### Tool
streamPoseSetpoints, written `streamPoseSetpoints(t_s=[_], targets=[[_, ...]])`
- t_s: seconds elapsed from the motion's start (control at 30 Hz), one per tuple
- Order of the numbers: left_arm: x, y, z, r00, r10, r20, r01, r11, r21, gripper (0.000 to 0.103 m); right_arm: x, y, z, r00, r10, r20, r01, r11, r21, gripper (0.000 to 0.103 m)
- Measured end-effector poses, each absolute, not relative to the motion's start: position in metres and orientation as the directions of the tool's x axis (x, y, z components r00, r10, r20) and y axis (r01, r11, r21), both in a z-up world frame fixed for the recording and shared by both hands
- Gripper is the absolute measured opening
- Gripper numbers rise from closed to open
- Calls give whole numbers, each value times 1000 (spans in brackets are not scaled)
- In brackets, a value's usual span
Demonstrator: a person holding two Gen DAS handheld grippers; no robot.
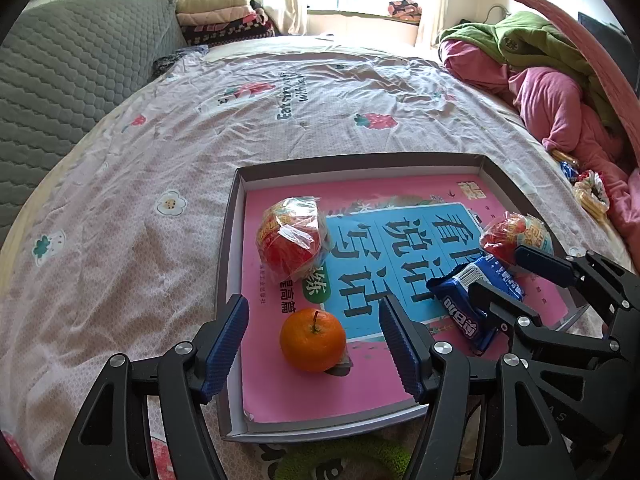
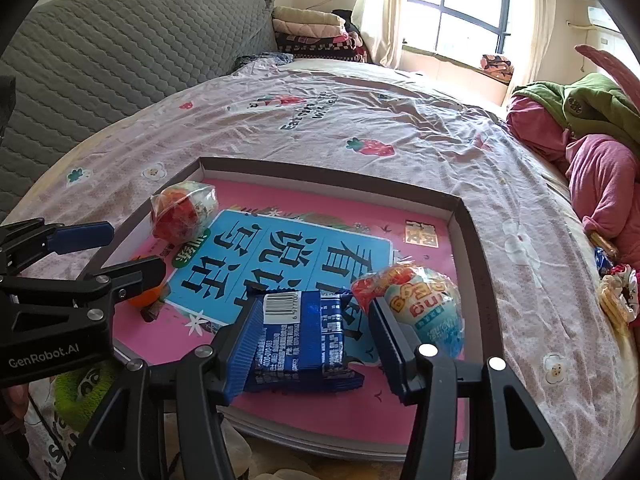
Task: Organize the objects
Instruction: 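Open the left tool to release the orange while the right tool releases the packet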
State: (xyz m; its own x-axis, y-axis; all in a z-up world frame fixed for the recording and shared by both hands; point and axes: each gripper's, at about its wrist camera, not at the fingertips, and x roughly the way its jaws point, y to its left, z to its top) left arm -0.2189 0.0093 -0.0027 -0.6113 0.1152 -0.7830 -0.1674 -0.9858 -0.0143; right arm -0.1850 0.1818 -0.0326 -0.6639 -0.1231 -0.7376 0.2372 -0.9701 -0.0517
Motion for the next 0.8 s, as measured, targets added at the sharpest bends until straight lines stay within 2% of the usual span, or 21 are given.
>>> streamPoseSetpoints(t_s=[0.8], targets=[[-216,9,4,-633,124,-764,-168,-986,-21,70,-180,187,-18,-719,-111,-687,218,-973,-71,59]])
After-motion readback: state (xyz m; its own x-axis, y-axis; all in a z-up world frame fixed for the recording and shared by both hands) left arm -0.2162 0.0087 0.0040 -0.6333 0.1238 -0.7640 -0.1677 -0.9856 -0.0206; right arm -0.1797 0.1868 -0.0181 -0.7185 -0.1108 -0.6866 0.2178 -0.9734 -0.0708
